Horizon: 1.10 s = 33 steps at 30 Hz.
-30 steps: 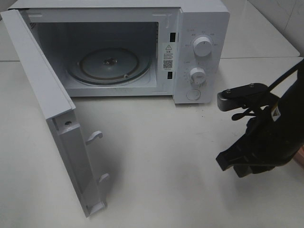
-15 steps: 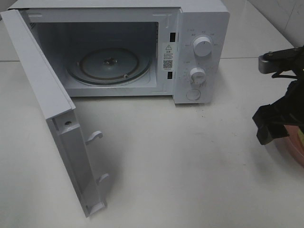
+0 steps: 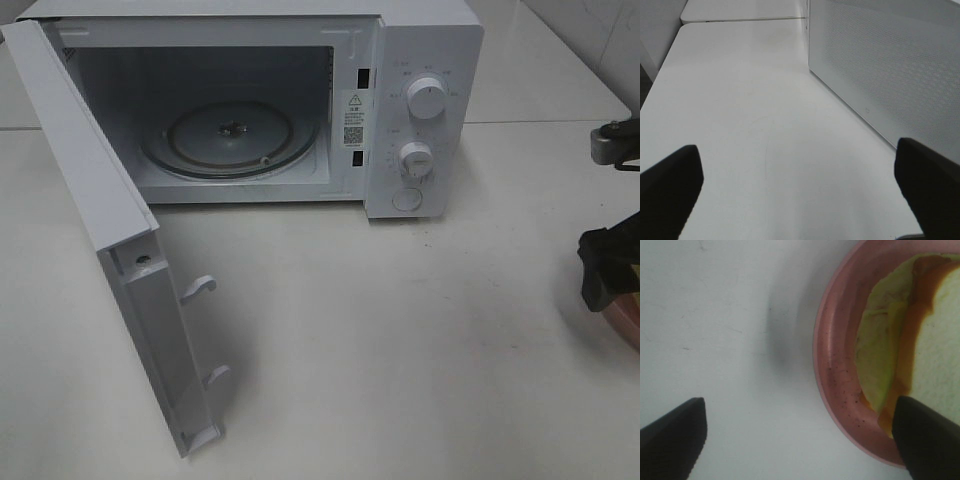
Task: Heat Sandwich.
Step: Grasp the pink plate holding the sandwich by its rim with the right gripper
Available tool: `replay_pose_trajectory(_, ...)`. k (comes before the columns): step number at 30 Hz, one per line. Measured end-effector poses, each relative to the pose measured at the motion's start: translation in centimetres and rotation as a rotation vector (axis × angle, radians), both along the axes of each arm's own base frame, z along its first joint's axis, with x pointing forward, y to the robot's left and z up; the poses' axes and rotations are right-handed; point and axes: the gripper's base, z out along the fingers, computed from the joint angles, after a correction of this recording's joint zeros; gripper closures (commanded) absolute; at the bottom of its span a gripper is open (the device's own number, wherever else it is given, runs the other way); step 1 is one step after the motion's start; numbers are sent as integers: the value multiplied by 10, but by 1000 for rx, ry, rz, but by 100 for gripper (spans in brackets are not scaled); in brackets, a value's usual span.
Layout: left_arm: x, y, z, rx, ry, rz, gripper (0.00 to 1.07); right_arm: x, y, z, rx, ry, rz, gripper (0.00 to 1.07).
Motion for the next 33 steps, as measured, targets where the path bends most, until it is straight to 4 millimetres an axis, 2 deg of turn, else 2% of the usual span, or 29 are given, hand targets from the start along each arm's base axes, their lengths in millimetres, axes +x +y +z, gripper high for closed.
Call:
replay_pose_trajectory(13, 0, 0, 0, 0, 0, 0, 7, 24, -3, -47, 11, 48, -5, 14)
replay_pose_trajectory(28, 0, 0, 0, 0, 0, 0, 7, 33, -1, -81, 16, 88, 10, 18)
replay_pose_trajectory(30, 0, 0, 0, 0, 0, 0, 7, 33, -1, -82, 16, 92, 10, 20)
replay_pose_trajectory(32, 0, 0, 0, 0, 0, 0, 7, 33, -2, -82, 4, 91, 24, 30)
replay_pose_trajectory(33, 0, 0, 0, 0, 0, 0, 7, 33, -2, -82, 4, 91, 24, 30)
